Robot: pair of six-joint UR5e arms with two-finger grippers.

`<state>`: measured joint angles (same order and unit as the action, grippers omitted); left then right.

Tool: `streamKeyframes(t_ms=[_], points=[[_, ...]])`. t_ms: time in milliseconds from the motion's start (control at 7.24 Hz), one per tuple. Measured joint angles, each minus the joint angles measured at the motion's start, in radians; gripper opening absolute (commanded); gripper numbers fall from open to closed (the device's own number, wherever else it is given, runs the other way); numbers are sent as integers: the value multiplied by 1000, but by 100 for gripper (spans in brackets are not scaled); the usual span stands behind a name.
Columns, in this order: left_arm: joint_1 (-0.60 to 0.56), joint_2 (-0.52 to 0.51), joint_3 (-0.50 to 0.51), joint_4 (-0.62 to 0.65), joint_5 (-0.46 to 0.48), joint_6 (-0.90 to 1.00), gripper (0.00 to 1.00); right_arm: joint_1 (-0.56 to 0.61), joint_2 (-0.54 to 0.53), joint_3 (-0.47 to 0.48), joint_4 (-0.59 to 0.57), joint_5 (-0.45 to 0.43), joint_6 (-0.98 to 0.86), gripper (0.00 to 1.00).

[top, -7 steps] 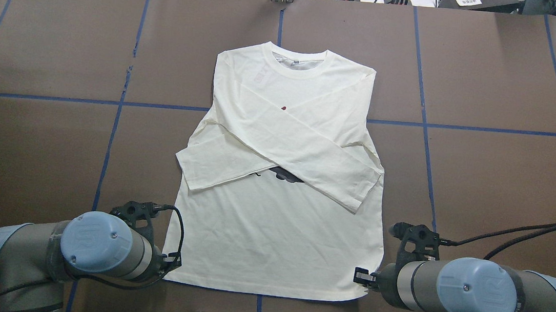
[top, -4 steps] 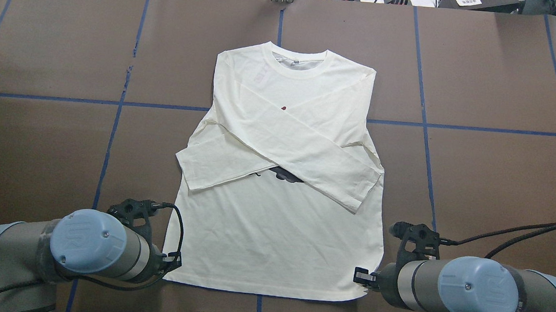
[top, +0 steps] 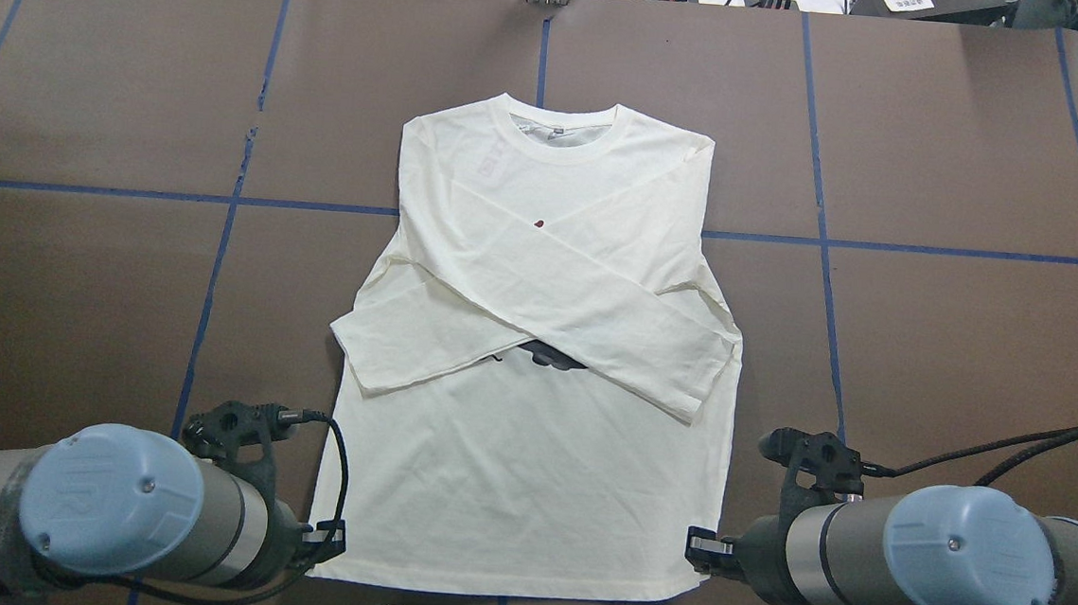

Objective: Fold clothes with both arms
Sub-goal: 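Lift the hem with both grippers and carry it toward the collar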

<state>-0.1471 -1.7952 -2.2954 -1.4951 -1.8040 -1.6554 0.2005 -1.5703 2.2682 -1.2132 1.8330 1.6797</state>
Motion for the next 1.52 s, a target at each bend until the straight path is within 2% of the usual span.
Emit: streamKeyframes(t_ms=[414,828,1243,1519], points=[[82,2,-90,114,1,9,0,-2,-80,100,-1,82,0,0],[91,-2,-98,129,1,18,0,8,-88,109,-1,96,0,0],[-53,-16,-91,127,-5,118,0,122,-29,44,0,107,-81,0],[-190,-27,-77,126,-45,221,0,290,62,-46,0,208,-133,0]])
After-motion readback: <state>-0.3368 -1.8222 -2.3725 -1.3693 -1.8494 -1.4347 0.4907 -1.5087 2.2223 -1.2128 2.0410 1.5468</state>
